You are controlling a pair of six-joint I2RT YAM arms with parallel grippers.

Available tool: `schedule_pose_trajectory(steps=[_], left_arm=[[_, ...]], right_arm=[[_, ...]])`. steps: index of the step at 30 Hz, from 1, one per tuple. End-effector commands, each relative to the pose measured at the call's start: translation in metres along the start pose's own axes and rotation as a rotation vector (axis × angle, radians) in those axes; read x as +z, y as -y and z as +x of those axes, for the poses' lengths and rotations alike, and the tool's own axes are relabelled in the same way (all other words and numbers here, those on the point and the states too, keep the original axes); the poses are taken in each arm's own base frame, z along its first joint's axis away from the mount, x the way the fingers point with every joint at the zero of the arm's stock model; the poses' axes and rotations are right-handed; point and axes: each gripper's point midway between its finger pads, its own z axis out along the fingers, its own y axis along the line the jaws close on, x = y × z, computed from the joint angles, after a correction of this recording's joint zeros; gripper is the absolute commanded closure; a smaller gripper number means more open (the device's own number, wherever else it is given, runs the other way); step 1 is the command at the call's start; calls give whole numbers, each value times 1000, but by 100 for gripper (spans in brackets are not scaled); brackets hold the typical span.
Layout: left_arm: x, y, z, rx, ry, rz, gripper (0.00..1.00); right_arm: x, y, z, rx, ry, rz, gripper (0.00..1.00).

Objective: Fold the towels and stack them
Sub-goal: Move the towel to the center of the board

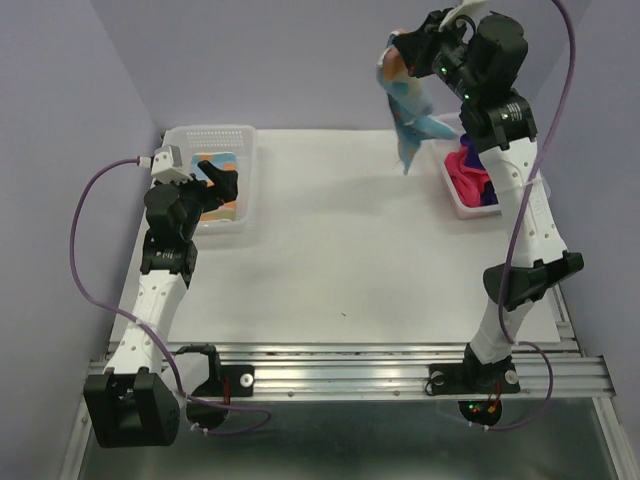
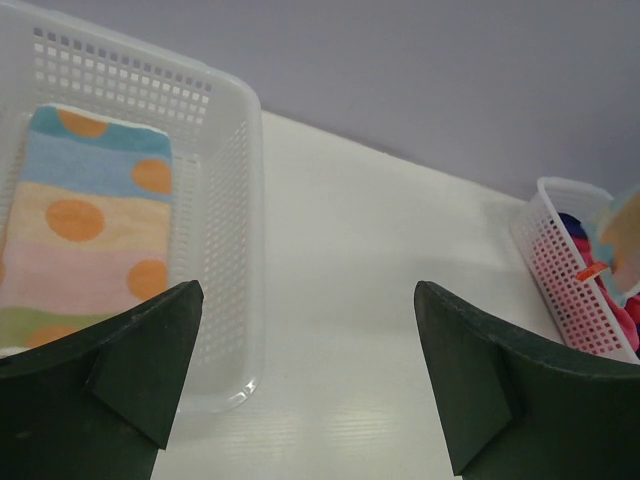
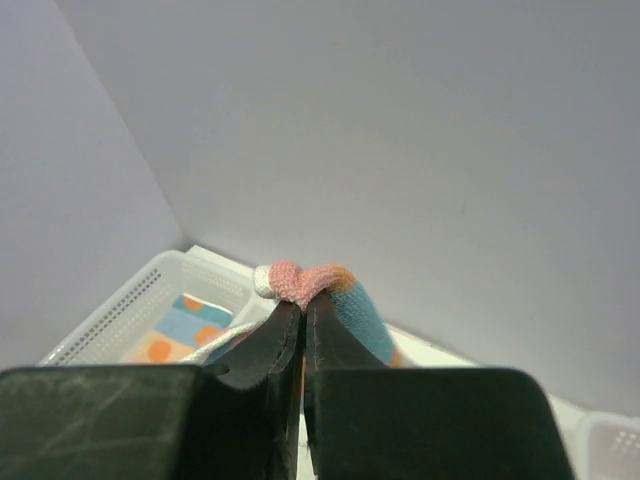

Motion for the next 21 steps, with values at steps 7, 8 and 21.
schedule_pose_trajectory(steps=[7,8,21], left_arm=[[-14,22,-28,-45,54,52,1],[-14,21,-26,-50,52,50,1],[-19,11,6,-105,-48,16,1]], right_arm=[[0,-8,11,-64,-6,-43,96],[-21,-7,6,-64,-2,-14,93],[-193,113,323,-53,-621,611,32]])
